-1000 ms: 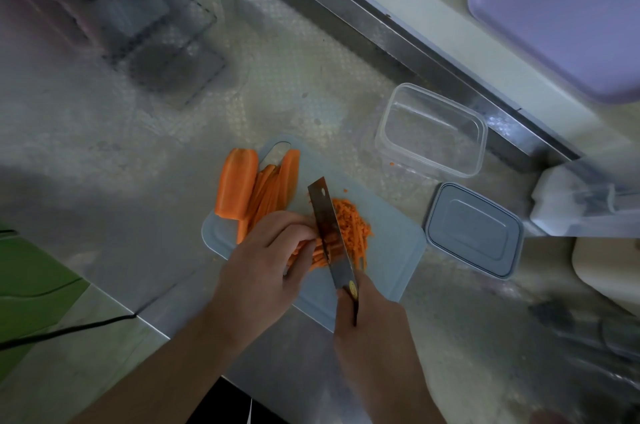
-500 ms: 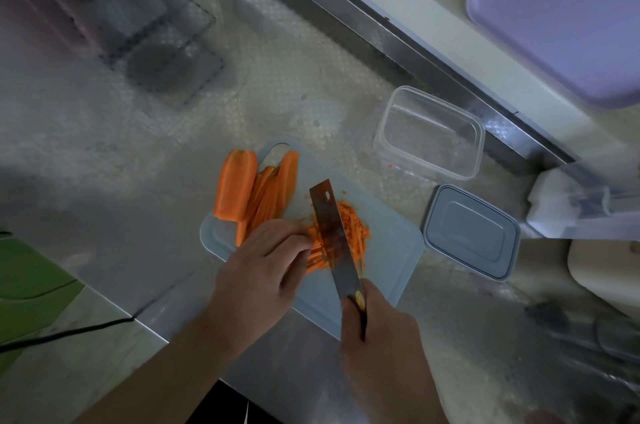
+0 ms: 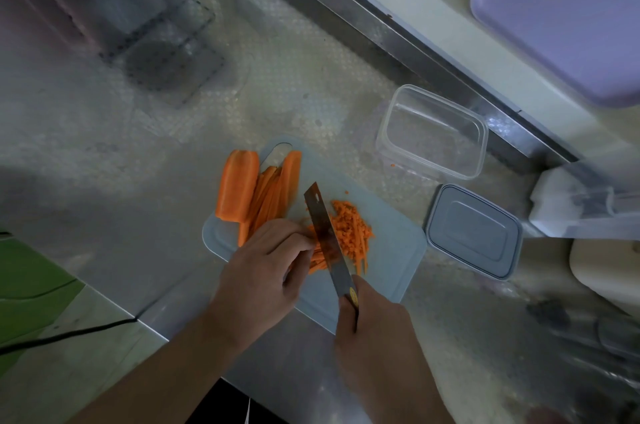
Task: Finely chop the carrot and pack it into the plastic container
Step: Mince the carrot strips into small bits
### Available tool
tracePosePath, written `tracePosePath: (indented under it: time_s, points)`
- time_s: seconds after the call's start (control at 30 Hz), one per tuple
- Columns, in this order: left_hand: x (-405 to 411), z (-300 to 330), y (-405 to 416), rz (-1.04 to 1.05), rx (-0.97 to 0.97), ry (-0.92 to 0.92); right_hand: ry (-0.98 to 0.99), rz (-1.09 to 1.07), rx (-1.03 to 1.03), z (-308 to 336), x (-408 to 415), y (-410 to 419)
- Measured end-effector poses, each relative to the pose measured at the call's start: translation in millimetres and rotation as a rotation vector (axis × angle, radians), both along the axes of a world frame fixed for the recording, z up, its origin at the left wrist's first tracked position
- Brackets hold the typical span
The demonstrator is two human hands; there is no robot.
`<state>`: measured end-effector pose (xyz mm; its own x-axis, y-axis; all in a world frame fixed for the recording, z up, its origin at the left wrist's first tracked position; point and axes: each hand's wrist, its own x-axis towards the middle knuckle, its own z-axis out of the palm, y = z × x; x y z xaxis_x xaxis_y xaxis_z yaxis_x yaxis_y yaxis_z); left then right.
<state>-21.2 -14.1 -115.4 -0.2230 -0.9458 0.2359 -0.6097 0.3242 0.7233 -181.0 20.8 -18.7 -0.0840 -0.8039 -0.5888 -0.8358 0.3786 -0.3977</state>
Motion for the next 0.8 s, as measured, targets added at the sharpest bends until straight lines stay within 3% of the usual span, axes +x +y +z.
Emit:
tracePosePath:
  time_s: [0.8]
  points:
    - [0.8,-1.0,0.6,0.015,-0.007,0.016,-0.061,-0.074,-0.048,-2.6,2.5,5.3]
